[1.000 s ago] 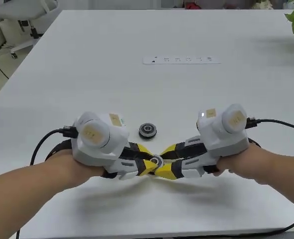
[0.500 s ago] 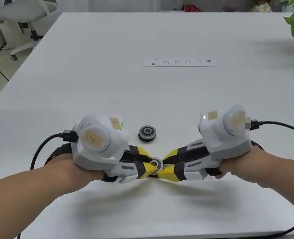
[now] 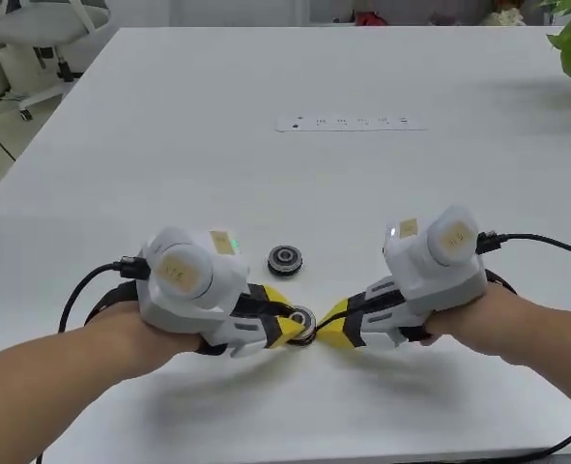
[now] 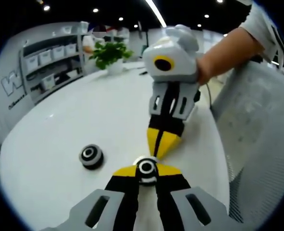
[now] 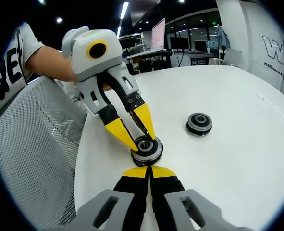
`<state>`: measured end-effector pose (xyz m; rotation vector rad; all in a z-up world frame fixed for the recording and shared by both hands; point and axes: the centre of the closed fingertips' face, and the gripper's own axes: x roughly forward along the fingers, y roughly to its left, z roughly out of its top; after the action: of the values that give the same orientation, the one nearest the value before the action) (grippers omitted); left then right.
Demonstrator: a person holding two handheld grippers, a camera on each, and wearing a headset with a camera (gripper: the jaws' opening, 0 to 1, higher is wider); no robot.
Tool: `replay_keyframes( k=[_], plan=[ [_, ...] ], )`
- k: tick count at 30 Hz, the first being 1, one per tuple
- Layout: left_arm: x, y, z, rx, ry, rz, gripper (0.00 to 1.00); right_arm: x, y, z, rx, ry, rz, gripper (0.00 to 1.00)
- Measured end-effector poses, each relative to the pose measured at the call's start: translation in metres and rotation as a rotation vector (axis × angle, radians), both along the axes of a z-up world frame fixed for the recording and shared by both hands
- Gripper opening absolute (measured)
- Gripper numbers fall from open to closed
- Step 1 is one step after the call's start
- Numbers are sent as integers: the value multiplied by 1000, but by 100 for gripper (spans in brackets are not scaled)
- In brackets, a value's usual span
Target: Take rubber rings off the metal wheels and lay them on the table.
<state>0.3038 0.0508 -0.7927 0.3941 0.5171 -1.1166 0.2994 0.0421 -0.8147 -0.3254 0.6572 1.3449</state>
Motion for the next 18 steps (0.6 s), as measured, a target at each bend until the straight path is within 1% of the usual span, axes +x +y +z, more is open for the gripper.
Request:
replay_keyframes(
  k=[1, 4, 6, 8, 10, 12, 14, 16, 18],
  plan=[
    [0, 0, 0, 0, 0, 0, 13, 0, 0, 0, 3, 8, -4, 0],
    [0, 0, 0, 2, -2, 0, 13, 0, 0, 0, -2, 5, -4, 0],
    [0, 0, 0, 2, -4, -1, 13, -2, 1, 2, 7, -4, 22, 0],
    [0, 0, 0, 1, -3, -1, 13, -3, 1, 4, 15, -23, 36, 0],
    [0, 0, -1, -1, -4, -1, 13, -2, 1, 4, 9, -43, 43, 6],
    [0, 0, -1, -2, -4, -2, 13, -2, 2, 6, 17, -51, 45, 12],
    [0, 0, -1, -2, -4, -2, 13, -2, 4, 6, 24, -46, 43, 16],
    [0, 0, -1, -3, -4, -2, 13, 0, 6, 7, 24, -60, 37, 19],
    [-1, 0, -1, -4, -4, -2, 13, 2, 8, 7, 31, -57, 25, 22]
  ],
)
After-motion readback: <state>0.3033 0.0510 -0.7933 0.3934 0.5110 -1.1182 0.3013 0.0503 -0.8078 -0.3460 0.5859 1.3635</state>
